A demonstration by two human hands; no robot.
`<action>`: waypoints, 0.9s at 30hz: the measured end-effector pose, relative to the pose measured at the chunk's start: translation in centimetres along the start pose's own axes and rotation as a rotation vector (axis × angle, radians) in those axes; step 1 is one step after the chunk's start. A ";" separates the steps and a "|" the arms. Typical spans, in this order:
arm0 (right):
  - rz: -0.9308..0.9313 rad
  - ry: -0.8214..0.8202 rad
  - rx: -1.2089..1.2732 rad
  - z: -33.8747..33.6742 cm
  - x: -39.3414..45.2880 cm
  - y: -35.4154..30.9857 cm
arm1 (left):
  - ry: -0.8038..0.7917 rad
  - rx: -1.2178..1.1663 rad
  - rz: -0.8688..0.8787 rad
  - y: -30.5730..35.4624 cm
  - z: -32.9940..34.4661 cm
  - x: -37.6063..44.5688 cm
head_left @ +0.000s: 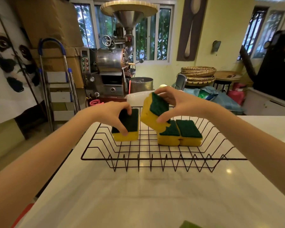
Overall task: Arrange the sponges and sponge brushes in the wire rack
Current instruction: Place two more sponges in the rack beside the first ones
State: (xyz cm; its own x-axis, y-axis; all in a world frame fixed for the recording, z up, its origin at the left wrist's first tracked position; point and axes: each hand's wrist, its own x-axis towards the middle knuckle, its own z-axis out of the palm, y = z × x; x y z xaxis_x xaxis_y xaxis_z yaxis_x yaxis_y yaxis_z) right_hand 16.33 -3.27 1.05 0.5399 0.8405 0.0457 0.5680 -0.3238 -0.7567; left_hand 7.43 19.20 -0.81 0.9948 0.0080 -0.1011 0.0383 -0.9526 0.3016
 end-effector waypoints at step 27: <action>0.071 -0.087 -0.350 4.0 6.5 5.1 | -0.180 0.163 -0.142 -1.5 3.1 4.2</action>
State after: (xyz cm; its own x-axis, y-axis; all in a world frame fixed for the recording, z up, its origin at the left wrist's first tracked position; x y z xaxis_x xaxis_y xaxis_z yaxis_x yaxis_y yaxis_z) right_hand 20.30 2.28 -5.15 0.5392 0.8396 -0.0661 0.7174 -0.4990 -0.4862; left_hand 11.29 19.67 -4.61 0.9473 0.1049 -0.3028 0.1463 -0.9823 0.1174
